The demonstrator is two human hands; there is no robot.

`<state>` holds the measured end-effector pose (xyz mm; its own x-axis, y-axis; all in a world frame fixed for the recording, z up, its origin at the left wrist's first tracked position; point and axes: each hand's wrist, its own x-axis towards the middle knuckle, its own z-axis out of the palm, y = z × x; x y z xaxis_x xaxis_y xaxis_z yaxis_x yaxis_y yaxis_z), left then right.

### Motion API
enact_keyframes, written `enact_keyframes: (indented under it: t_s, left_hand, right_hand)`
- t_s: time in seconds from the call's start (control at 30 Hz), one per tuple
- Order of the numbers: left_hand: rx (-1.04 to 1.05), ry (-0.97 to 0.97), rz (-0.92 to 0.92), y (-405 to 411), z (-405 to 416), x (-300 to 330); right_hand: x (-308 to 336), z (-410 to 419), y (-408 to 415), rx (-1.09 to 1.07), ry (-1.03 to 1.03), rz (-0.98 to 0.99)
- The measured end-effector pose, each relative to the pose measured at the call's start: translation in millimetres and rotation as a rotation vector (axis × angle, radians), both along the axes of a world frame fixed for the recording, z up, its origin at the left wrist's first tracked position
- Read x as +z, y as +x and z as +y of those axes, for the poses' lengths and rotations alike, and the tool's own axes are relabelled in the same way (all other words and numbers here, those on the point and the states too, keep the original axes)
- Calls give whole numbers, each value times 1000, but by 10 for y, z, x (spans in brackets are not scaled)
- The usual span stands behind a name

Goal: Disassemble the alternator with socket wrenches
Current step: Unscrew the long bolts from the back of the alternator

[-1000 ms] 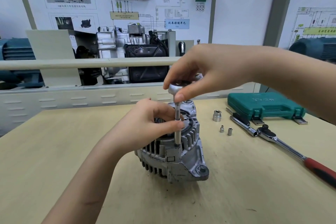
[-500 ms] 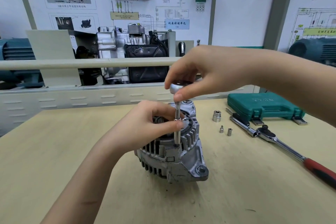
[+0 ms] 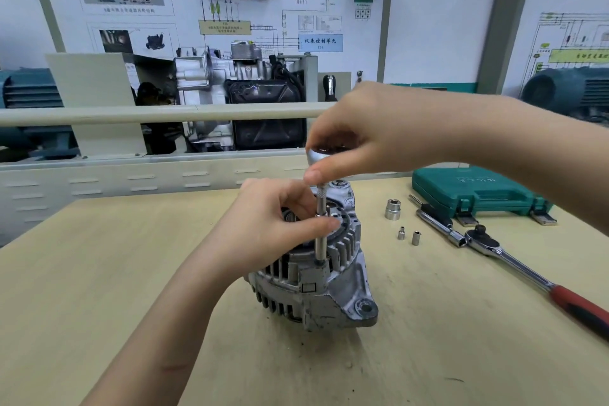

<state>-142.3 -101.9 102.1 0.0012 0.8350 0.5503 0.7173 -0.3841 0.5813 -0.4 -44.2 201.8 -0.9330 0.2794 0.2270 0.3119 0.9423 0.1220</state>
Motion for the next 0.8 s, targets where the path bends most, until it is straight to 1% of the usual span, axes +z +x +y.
enact_keyframes:
  t_s: [0.07, 0.17, 0.23, 0.3, 0.43, 0.53, 0.67, 0.8]
  left_hand:
    - [-3, -1, -15, 3, -6, 1]
    - [-9, -5, -32, 14, -6, 1]
    - [-21, -2, -34, 21, -4, 7]
    - [-41, -9, -29, 15, -14, 23]
    - [-116, -103, 7, -49, -44, 48]
    - [-141, -128, 57, -67, -35, 36]
    - [-99, -95, 44, -44, -31, 30]
    - [-41, -94, 61, -45, -26, 19]
  right_hand:
    - [38, -1, 27, -14, -27, -62]
    - [112, 25, 90, -20, -146, -122]
    - [138, 51, 123, -3, -186, -162]
    - [134, 75, 132, 28, -187, -179]
    - [152, 98, 132, 49, -185, -193]
    - [188, 120, 132, 65, -234, -179]
    - [202, 102, 113, 57, -244, -148]
    - [151, 51, 100, 28, -234, -15]
